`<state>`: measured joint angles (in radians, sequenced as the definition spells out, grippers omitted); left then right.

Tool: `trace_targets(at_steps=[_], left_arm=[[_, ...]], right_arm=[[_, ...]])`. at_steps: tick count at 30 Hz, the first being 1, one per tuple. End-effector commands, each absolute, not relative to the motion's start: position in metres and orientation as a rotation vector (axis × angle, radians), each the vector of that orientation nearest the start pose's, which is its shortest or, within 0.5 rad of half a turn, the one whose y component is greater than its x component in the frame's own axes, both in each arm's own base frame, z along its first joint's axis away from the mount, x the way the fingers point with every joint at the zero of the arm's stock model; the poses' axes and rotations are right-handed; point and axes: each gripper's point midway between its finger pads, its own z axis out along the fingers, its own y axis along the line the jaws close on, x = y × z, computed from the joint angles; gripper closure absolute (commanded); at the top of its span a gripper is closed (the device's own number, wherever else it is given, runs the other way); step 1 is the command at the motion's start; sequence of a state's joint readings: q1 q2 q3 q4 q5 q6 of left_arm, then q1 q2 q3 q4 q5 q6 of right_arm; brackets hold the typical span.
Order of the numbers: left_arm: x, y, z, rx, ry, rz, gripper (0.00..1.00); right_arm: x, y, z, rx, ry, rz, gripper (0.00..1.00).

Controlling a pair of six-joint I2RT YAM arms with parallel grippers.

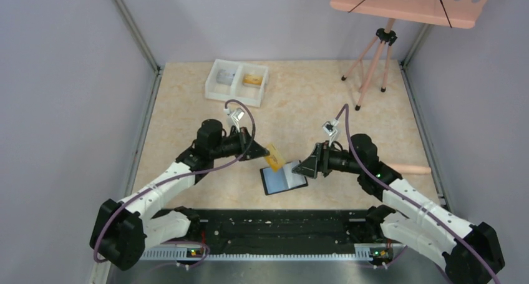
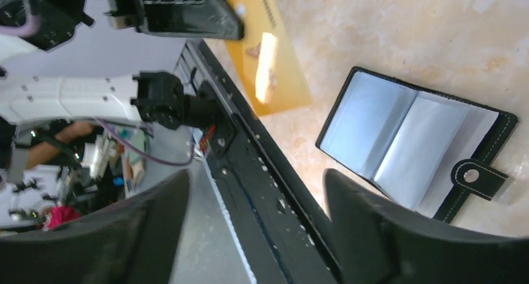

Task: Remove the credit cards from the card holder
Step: Place the credit card in the storage box.

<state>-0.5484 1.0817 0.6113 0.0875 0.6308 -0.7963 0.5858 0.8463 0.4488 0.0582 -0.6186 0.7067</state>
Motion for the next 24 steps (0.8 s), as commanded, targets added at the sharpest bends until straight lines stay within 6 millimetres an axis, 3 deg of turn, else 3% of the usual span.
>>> trace_targets(at_steps=[1,3,10,14,18,24], left_arm=[[0.245,-0.244,0.204,0.102,2.064,-1.307,1.0],[0.266,-0.228,0.203,0.039,2.046,-1.19,1.0],[0.353,-0.155,0.207,-0.197,2.021,-0.797,1.0],[0.405,-0.13,0.225,-0.286,1.929,-0.687,1.0],[0.451,-0.117,0.235,-0.323,1.83,-0.617,1.0],[0.514,-0.131,0.241,-0.29,1.737,-0.689,1.0]], right_arm=[[0.174,0.249,0.211,-0.331,1.985,1.353,0.11],[0.174,0.248,0.209,-0.329,1.993,1.341,0.02],[0.176,0.248,0.198,-0.32,2.014,1.325,0.01],[0.175,0.249,0.197,-0.32,2.012,1.342,0.01],[0.173,0.25,0.198,-0.331,2.014,1.359,0.01],[0.177,0.251,0.198,-0.34,2.02,1.332,0.01]])
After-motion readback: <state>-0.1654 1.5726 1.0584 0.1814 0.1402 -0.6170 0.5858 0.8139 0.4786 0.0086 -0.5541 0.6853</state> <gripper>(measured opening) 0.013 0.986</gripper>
